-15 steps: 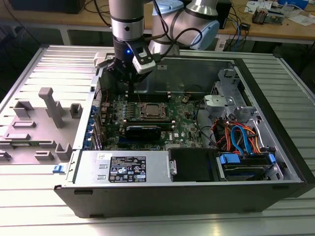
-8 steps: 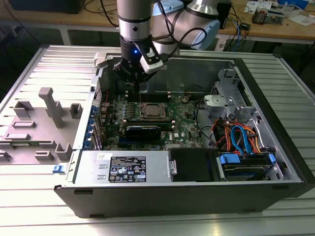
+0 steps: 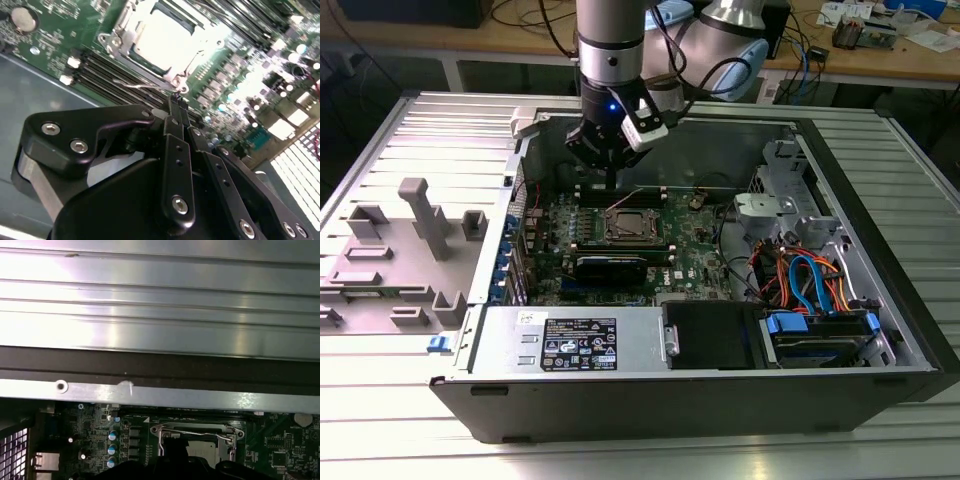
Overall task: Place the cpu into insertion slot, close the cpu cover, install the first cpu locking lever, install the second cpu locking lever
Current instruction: 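Install the first cpu locking lever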
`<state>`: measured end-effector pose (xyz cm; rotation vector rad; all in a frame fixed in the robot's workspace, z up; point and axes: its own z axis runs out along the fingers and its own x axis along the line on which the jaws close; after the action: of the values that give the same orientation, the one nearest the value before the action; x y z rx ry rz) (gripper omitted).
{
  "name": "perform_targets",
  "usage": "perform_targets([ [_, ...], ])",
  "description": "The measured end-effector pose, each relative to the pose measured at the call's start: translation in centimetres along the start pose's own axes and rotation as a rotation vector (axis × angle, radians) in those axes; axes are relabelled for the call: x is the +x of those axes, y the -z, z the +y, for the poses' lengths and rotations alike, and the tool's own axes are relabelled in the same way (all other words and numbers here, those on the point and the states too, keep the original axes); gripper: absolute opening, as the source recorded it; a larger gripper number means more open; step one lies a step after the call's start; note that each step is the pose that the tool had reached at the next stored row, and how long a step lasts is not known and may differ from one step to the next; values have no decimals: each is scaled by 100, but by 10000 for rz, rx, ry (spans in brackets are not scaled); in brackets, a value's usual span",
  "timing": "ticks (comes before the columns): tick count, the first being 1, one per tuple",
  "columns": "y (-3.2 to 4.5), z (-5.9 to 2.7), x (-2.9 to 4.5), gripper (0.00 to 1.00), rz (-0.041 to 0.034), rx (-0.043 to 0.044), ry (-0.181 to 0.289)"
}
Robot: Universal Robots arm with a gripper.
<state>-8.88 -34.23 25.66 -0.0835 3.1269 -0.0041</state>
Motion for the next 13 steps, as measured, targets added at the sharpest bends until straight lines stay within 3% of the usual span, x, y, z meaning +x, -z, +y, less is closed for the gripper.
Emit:
perform_targets([
  [13, -113, 17, -80, 11, -19, 12, 5],
])
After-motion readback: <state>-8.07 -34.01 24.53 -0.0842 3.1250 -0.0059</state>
